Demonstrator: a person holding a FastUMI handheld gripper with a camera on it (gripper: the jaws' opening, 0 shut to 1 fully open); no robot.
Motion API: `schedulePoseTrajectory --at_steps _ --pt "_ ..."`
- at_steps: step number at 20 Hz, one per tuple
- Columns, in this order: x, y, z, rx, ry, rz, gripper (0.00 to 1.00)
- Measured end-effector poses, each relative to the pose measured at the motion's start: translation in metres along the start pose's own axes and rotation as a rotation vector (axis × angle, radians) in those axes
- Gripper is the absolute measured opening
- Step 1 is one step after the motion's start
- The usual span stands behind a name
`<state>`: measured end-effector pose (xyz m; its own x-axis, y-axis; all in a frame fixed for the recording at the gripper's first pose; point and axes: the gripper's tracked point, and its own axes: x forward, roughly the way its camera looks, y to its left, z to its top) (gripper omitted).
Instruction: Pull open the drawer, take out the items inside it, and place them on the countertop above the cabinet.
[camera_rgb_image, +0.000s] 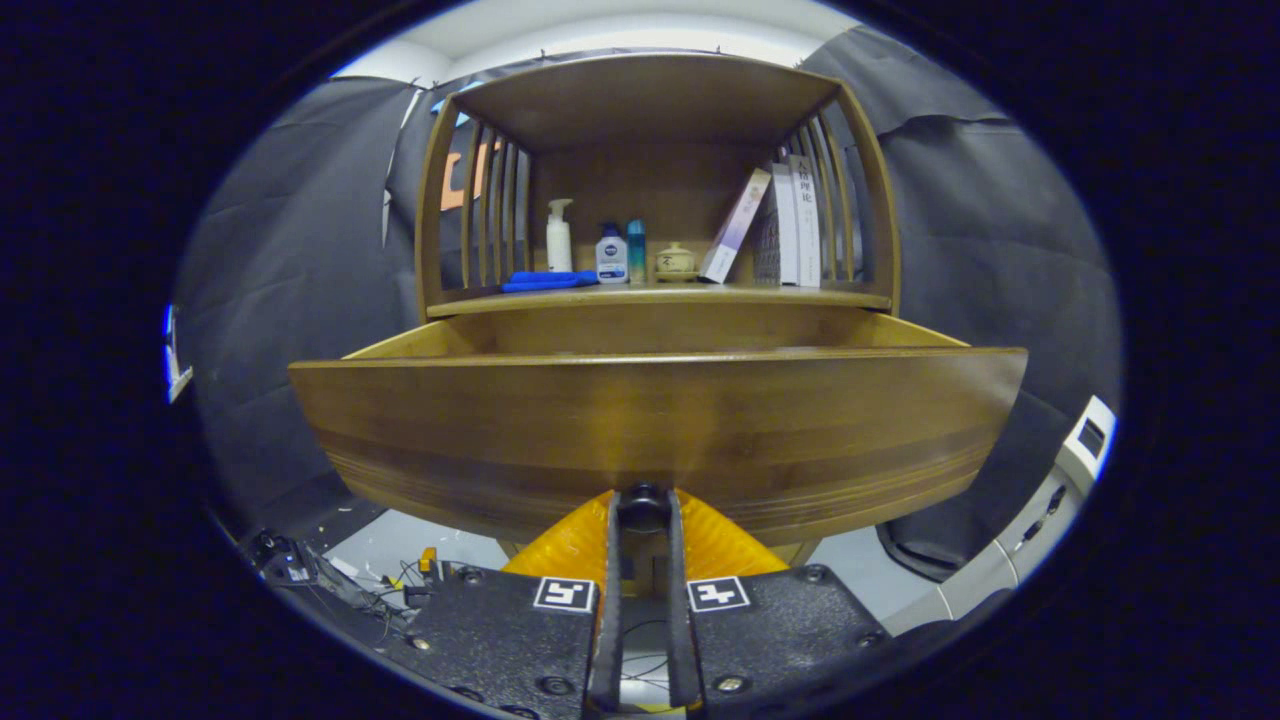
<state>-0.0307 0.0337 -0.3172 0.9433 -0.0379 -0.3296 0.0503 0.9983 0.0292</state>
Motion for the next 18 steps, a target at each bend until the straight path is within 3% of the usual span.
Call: schedulePoseTrajectory --at_steps 2,4,7,9,14,18 --pt "-0.001 0.000 0.000 0.005 -0.004 0.001 0.21" --pt "-0.011 -0.002 0.016 0.041 -0.066 0.001 0.28" --pt "-0.035 -0.006 0.052 0.005 -0.170 -0.001 0.50" --pt "-0.045 -0.005 0.072 0.044 -0.190 0.034 0.65" --pt "-0.048 -0.024 0.137 0.088 -0.212 0.016 1.00" --pt "-0.031 -0.034 0.187 0.068 -0.194 0.007 1.00"
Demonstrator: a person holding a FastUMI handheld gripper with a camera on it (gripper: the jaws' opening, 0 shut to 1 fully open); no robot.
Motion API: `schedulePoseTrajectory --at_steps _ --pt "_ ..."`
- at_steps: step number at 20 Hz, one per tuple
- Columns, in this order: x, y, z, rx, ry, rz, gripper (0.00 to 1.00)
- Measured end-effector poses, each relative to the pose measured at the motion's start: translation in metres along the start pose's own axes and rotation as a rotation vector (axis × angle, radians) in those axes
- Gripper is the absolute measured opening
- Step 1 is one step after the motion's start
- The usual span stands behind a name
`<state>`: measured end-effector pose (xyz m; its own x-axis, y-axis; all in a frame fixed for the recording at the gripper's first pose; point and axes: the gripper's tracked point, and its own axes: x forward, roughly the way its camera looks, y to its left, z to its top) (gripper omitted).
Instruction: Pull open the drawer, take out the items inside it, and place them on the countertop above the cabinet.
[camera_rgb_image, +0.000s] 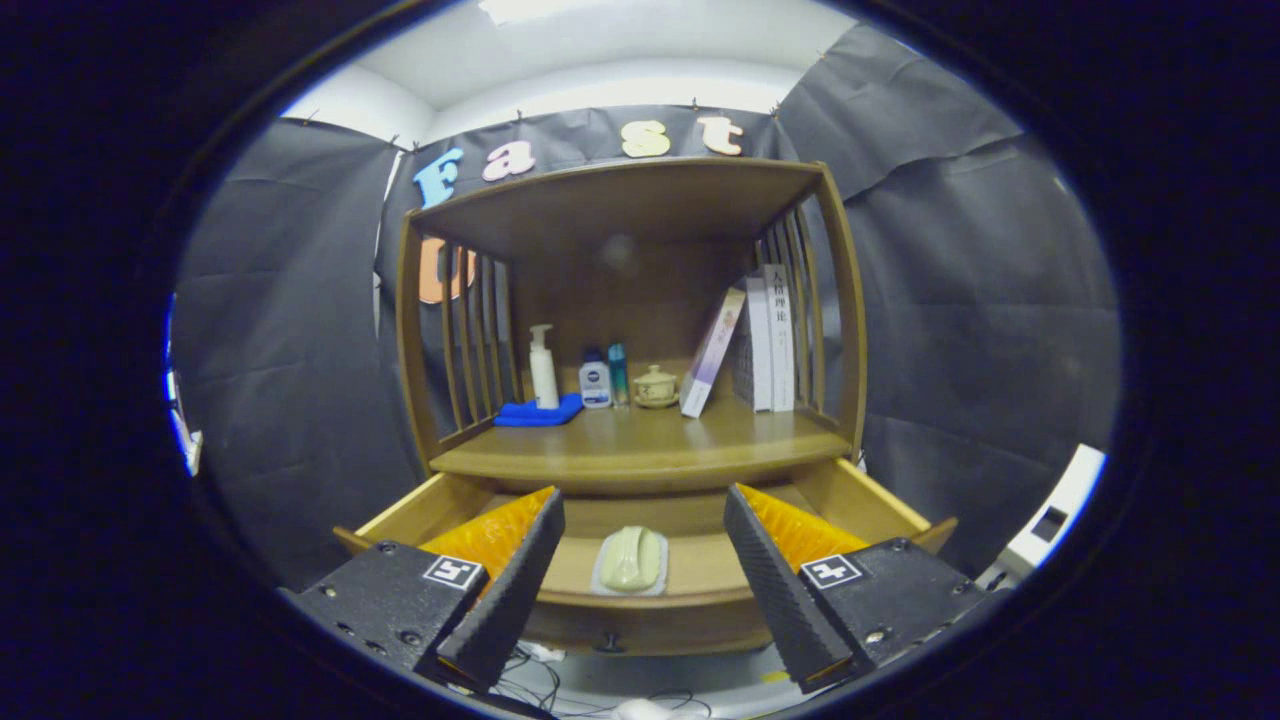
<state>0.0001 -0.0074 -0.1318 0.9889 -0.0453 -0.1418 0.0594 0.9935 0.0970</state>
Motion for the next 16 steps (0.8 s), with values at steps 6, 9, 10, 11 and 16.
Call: schedulePoseTrajectory --at_steps 6,9,10,11,16 --pt "0.050 0.000 0.042 -0.021 0.067 0.025 1.00" --pt "0.075 0.003 0.042 -0.098 0.140 0.021 1.00" --pt "0.082 0.007 0.038 -0.109 0.182 0.026 1.00" --pt "0.091 0.014 0.031 -0.117 0.221 0.042 1.00" --pt "0.125 0.033 -0.025 -0.072 0.501 0.094 1.00"
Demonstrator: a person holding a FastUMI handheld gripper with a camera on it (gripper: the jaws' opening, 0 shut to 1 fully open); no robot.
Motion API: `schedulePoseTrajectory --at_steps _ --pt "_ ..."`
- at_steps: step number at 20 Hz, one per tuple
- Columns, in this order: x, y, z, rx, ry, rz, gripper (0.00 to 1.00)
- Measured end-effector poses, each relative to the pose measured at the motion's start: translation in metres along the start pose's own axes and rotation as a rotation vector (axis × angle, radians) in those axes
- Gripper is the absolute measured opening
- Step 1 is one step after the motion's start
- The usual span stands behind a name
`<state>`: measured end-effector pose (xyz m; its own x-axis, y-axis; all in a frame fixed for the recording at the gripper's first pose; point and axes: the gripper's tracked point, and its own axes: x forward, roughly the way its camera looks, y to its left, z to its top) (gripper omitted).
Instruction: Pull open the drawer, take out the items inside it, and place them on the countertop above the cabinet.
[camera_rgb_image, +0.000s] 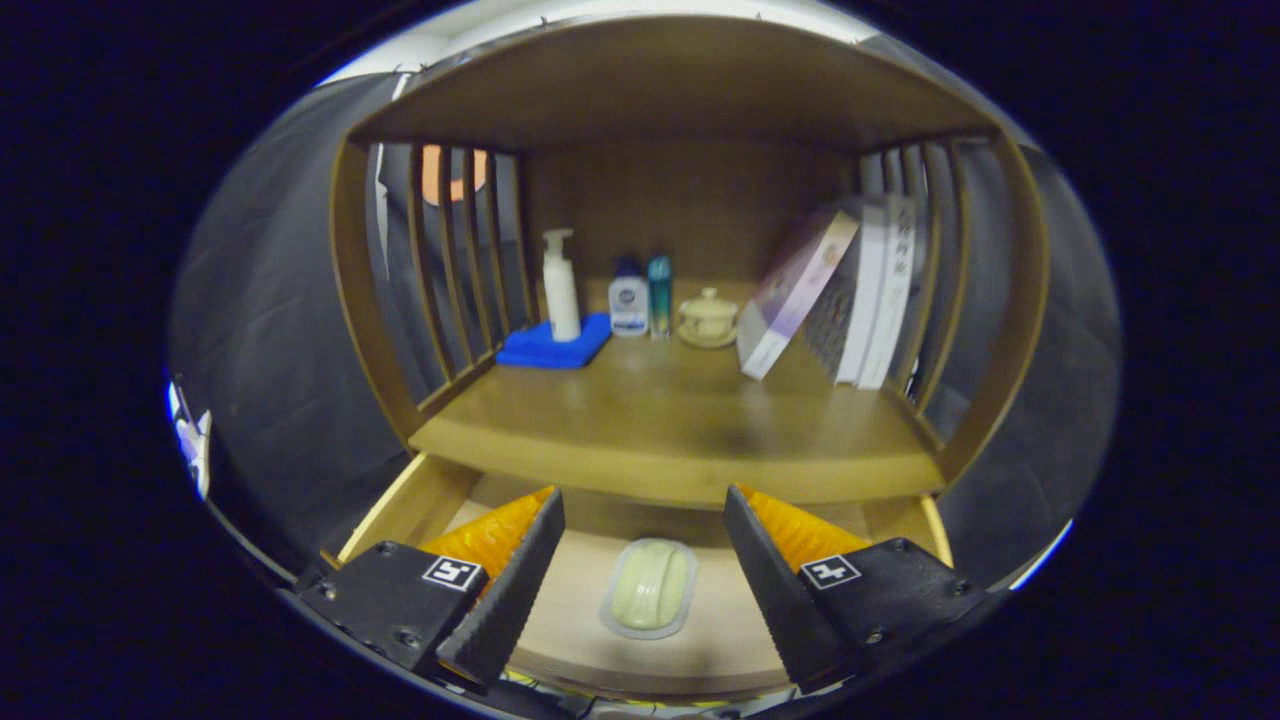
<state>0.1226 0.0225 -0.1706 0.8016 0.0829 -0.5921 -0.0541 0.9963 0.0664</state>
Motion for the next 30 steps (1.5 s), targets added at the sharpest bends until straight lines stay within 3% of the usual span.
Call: schedulePoseTrajectory --at_steps 3,6,16,20,21,25,30 --pt "0.028 0.002 -0.026 0.028 0.153 0.021 1.00" --pt "0.046 -0.007 -0.040 0.011 0.244 -0.016 1.00" --pt "0.072 -0.009 -0.083 -0.048 0.479 -0.065 0.83" --pt "0.078 -0.015 -0.098 -0.029 0.523 -0.102 0.61" --pt "0.078 -0.014 -0.102 -0.012 0.537 -0.101 0.51" --pt "0.079 -0.016 -0.101 0.013 0.539 -0.082 0.28" --pt "0.068 -0.014 -0.098 0.013 0.538 -0.071 0.22"
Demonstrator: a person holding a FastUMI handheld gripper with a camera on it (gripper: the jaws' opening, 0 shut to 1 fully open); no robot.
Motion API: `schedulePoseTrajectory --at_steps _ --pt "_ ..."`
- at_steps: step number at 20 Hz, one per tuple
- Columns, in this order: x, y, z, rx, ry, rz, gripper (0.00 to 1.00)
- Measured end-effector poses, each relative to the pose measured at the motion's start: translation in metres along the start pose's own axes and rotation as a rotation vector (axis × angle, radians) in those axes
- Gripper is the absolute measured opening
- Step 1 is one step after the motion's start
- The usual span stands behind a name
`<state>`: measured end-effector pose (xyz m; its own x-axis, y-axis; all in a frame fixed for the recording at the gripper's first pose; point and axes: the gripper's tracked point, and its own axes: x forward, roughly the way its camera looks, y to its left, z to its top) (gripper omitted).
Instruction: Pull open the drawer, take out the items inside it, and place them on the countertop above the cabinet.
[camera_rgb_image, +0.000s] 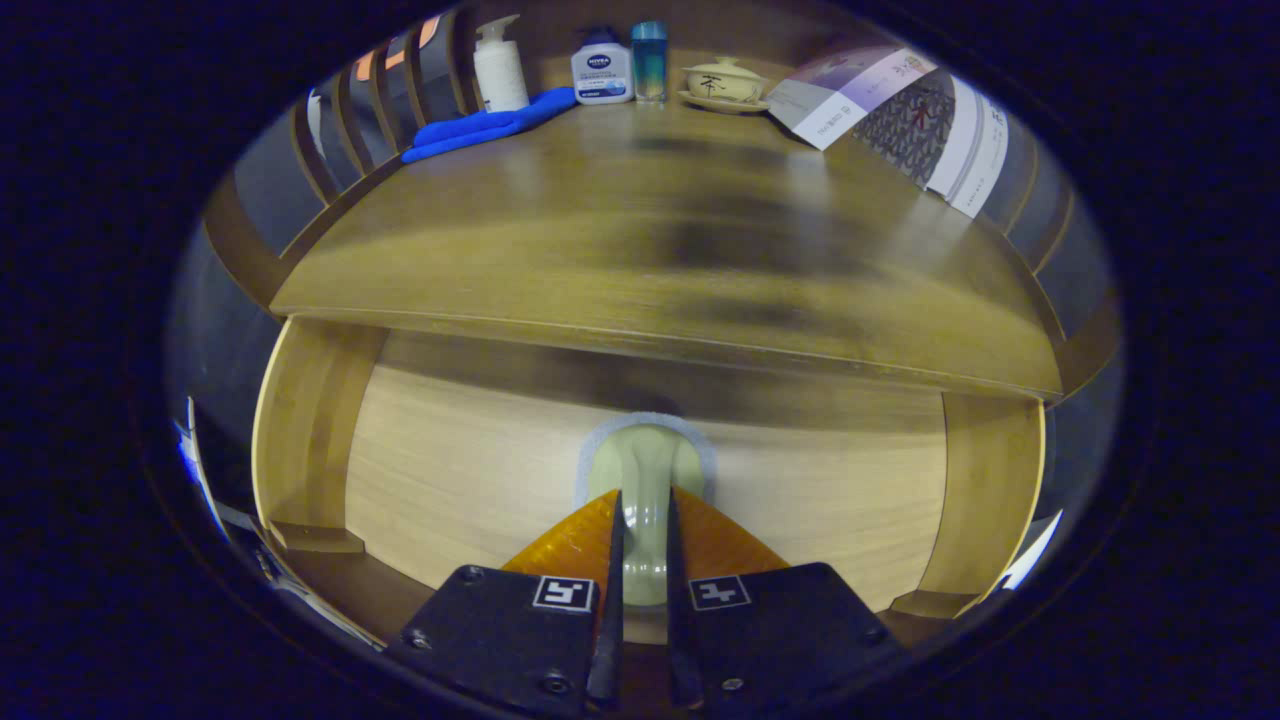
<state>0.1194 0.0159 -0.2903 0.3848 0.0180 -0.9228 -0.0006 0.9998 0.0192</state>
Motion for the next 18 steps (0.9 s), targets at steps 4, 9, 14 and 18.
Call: schedulePoseTrajectory --at_steps 4,9,14,18 --pt "-0.027 0.002 0.004 -0.017 -0.035 0.006 0.21" --pt "-0.066 0.002 0.007 -0.031 -0.074 0.021 0.21" --pt "-0.103 -0.006 0.027 -0.024 -0.135 0.008 0.21" --pt "-0.119 -0.012 0.055 -0.019 -0.165 -0.007 0.21"
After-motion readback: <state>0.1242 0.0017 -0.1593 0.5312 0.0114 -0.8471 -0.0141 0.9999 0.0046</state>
